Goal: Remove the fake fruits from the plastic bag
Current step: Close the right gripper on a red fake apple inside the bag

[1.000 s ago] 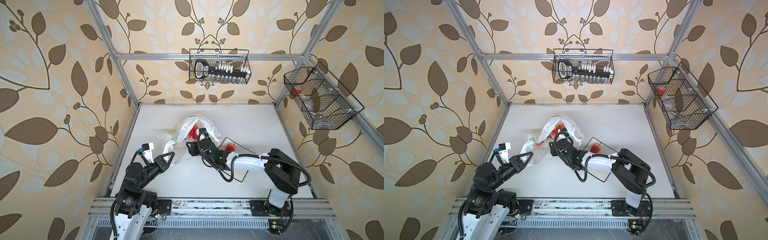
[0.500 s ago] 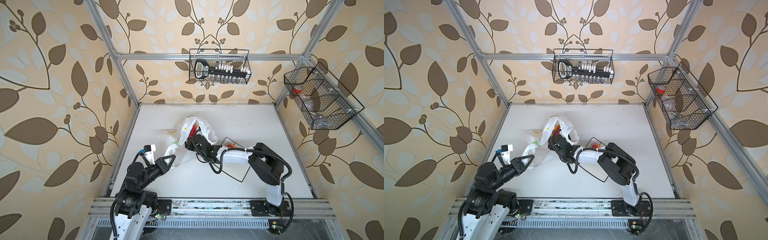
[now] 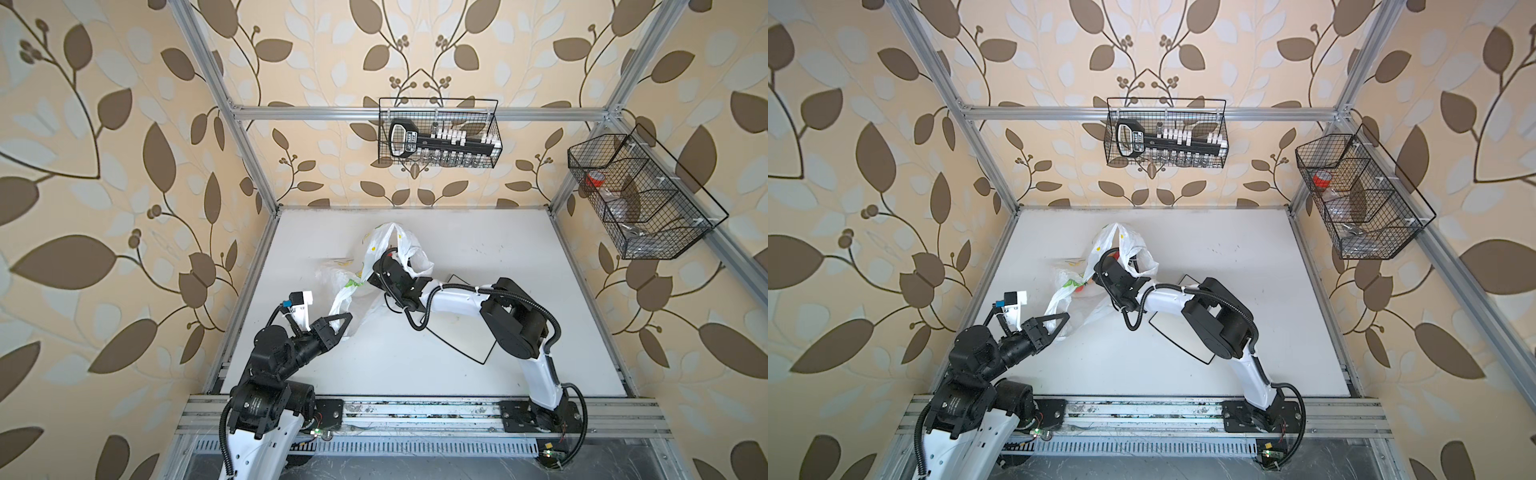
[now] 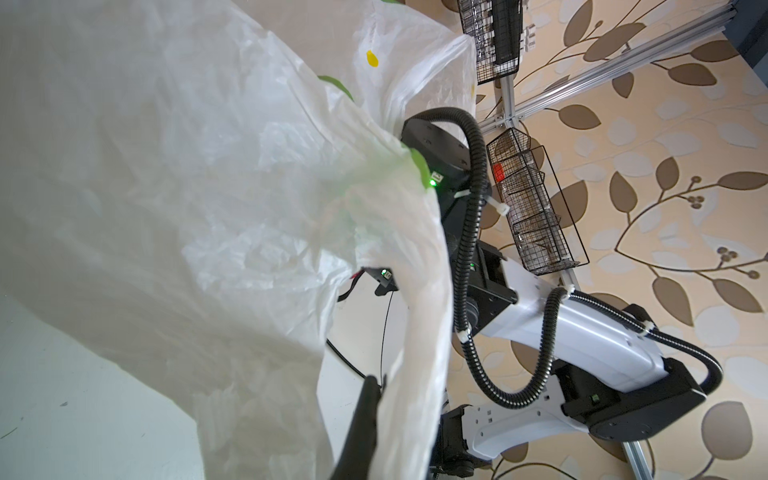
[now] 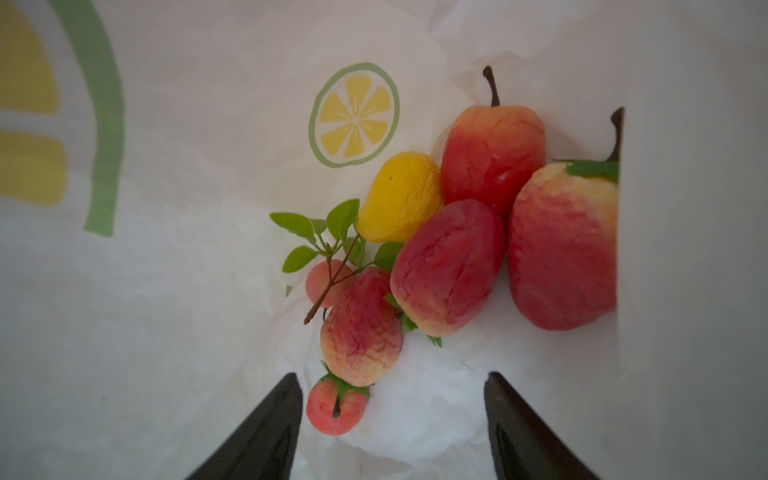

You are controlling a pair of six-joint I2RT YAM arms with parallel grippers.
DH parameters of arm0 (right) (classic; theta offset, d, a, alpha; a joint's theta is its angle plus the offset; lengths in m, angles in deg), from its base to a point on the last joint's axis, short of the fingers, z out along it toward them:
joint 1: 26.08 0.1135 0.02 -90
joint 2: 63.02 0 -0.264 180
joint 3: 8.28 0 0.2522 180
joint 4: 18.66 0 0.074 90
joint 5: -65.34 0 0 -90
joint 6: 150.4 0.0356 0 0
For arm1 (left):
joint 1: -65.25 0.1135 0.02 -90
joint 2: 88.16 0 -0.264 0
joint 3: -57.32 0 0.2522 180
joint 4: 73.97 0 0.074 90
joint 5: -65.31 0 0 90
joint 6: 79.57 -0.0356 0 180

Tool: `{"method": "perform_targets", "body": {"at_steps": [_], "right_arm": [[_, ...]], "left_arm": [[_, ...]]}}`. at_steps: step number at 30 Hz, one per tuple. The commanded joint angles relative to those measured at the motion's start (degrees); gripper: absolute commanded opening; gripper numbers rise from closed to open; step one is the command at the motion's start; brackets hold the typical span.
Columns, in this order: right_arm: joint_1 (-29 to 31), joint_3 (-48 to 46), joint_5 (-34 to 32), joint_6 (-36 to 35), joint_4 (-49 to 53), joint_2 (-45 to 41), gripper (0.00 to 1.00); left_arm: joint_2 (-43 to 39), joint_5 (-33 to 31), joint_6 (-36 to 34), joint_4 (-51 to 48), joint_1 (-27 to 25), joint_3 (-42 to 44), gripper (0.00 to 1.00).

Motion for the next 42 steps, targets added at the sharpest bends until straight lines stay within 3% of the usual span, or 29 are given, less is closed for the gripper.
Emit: {"method": "perform_targets", "body": {"at_steps": [1, 27, 29, 34, 42], "right_arm": [[-0.23, 2.89, -3.46, 2.66, 3.60, 3.19, 0.72], [-0.40, 31.20, -8.85, -1.17, 19.51, 25.40, 0.78], [-0.42, 32.97, -8.53, -1.19, 20.36, 26.78, 0.75], [-0.41, 33.84, -8.12, -1.79, 20.49, 27.09, 0.56], [-0.32, 24.53, -6.72, -4.48, 11.74, 19.26, 0.38]], "left_arm": [[0.60, 2.14, -1.19, 1.34, -0.48, -2.57, 0.00], [2.79, 9.08, -4.74, -0.18, -0.47, -4.91, 0.00], [2.75, 9.55, -5.04, -0.21, -0.47, -5.03, 0.00], [2.44, 9.24, -5.92, -1.52, -0.47, -5.10, 0.00], [0.86, 2.59, -4.22, -2.26, -0.48, -3.20, 0.00]]}}
